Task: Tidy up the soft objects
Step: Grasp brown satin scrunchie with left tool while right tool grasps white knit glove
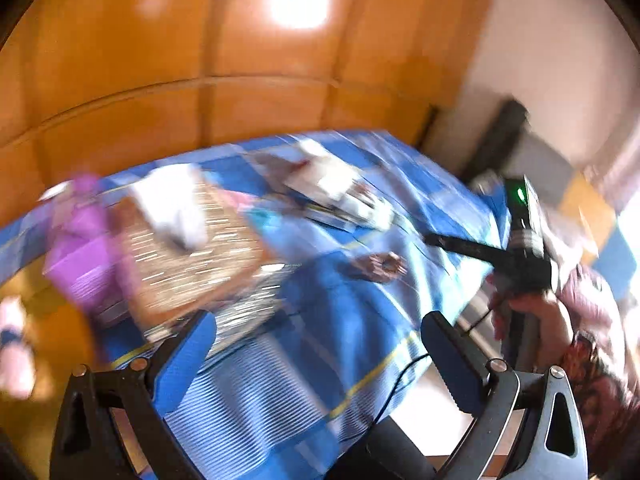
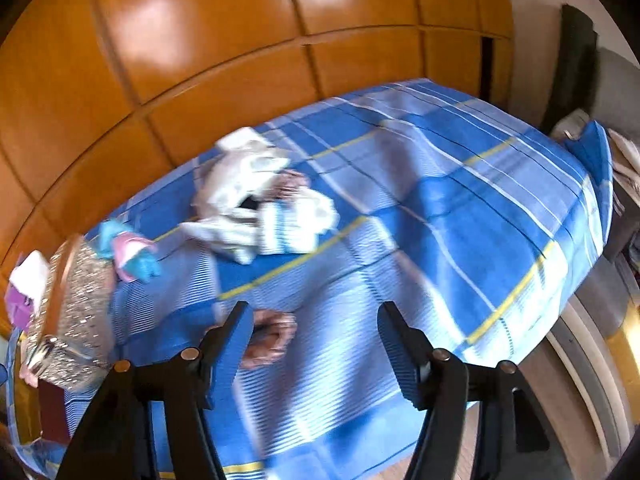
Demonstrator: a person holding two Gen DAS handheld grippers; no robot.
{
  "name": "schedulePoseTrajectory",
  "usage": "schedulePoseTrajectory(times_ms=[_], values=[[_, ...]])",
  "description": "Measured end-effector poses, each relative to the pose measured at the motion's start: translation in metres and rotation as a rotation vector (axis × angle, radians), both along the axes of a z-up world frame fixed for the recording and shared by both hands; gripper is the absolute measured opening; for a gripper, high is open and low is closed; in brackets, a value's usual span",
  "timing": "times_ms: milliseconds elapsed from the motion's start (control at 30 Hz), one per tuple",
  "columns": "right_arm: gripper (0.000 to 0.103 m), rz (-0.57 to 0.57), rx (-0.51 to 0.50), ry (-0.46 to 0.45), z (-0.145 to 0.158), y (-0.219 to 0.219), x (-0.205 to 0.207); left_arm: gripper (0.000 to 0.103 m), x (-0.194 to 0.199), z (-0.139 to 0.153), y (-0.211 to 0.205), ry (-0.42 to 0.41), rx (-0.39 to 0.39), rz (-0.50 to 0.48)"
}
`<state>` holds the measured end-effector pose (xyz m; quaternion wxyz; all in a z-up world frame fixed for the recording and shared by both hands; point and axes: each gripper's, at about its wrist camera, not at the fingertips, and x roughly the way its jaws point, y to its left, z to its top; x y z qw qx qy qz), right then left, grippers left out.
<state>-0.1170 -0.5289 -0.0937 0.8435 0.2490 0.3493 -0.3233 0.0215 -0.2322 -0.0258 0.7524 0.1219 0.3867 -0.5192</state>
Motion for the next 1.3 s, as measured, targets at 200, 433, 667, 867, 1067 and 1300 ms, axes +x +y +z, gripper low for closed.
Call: schedulePoseTrajectory(times_ms=[200, 433, 667, 867, 1067, 1300], values=[[0.065, -0.106, 0.030, -0.055, -0.009, -0.019, -0.032, 0.103, -0.023, -0.024, -0.092, -0.012, 0.079, -0.158], [0.065, -0.159, 0.060, -0.104, -0.007, -0.032, -0.056, 0.103, -0.024, -0.074, -0.180, -0.052, 0.175, -0.267], [0.065, -0.147, 0.088, -0.114, -0.015, -0.034, -0.058, 0.100, -0.018, -0.104, -0.213, -0.040, 0.189, -0.314], [0.065, -0.121, 0.103, -0.114, -0.022, -0.034, -0.050, 0.054, -0.016, -0.118, -0.217, -0.034, 0.188, -0.335], [0.065, -0.078, 0.115, -0.116, -0.026, -0.034, -0.033, 0.025, -0.008, -0.116, -0.192, 0.001, 0.159, -0.309], [0.065, 0.045, 0.138, -0.133, -0.029, -0.033, 0.022, 0.025, -0.007, -0.113, -0.146, -0.019, 0.136, -0.215]])
